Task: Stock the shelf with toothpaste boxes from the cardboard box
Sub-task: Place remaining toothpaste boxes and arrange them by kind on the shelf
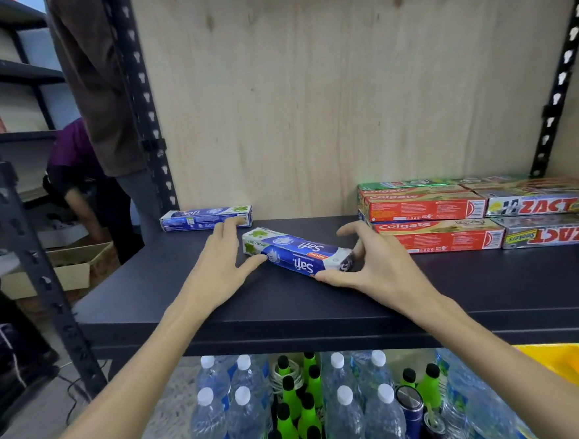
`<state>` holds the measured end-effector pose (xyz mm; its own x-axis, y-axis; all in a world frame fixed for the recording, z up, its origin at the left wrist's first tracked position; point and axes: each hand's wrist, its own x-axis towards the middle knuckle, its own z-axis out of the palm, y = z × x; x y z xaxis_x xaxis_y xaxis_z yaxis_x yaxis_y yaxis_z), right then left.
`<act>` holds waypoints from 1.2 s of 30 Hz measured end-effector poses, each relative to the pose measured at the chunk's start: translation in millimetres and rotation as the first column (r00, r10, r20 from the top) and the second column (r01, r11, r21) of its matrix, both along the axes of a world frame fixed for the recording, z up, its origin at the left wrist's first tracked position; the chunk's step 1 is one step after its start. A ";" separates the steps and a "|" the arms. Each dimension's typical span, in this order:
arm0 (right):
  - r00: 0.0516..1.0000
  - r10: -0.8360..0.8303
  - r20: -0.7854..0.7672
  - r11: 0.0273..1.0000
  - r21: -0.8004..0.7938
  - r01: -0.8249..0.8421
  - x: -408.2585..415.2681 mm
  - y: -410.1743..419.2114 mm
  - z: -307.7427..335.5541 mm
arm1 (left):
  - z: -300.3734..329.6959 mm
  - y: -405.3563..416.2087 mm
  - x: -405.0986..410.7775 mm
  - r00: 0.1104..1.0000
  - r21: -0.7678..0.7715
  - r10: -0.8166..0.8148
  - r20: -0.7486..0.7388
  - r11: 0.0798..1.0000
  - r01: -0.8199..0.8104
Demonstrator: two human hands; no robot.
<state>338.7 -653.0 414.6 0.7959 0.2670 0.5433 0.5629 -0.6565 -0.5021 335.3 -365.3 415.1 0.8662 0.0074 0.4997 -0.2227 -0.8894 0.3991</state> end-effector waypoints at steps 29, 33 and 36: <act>0.986 0.162 0.048 0.980 -0.123 -0.155 80.9 92.1 -5.6 | 9.5 130.0 -12.3 0.987 -0.121 0.053 -0.152 0.990 -0.072; 0.976 0.209 0.059 0.976 -0.077 -0.204 94.1 134.9 -0.1 | 6.8 144.2 11.2 0.979 -0.094 0.180 -0.098 0.977 -0.189; 0.972 0.229 0.044 0.972 -0.060 -0.227 112.9 160.0 0.1 | 6.4 151.9 36.3 0.962 -0.207 0.247 -0.118 0.941 -0.267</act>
<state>451.6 -492.9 414.7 0.6829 0.4684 0.5606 0.7244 -0.5332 -0.4370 371.6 -213.4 421.5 0.8612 0.3358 0.3815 0.0473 -0.8003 0.5977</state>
